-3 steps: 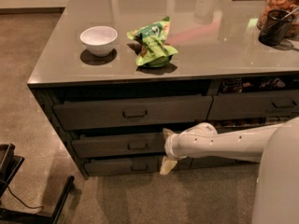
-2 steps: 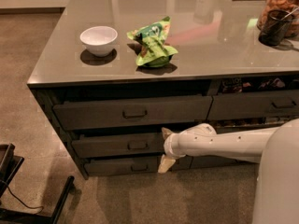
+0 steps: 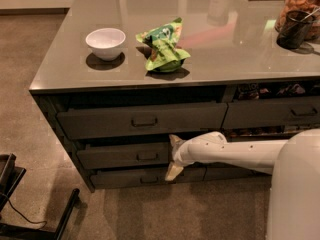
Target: Open middle drawer
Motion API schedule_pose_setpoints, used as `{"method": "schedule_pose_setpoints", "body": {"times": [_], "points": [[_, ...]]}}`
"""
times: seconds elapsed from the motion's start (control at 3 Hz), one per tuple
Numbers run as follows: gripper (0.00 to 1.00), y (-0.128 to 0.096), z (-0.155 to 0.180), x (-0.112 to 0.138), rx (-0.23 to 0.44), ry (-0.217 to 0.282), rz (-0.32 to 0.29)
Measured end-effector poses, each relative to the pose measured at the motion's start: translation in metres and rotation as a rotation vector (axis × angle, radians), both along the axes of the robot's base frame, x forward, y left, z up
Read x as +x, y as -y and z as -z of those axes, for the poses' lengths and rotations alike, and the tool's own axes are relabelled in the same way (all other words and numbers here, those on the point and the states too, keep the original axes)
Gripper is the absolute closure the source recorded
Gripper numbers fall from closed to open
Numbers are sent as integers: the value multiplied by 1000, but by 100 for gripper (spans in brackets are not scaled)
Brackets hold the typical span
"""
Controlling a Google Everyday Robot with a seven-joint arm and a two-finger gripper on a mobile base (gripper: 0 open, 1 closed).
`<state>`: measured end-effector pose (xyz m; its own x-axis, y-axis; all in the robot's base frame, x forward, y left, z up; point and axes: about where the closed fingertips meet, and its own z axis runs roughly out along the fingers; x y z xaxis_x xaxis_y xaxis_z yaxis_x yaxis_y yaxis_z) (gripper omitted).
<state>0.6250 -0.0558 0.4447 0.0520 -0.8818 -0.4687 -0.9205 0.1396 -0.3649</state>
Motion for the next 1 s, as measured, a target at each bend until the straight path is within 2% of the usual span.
{"method": "schedule_pose_setpoints", "body": {"times": [0.33, 0.67, 1.0], "points": [[0, -7, 15, 14, -2, -21, -11], [0, -15, 41, 31, -30, -73, -31], [0, -15, 41, 31, -30, -74, -31]]}}
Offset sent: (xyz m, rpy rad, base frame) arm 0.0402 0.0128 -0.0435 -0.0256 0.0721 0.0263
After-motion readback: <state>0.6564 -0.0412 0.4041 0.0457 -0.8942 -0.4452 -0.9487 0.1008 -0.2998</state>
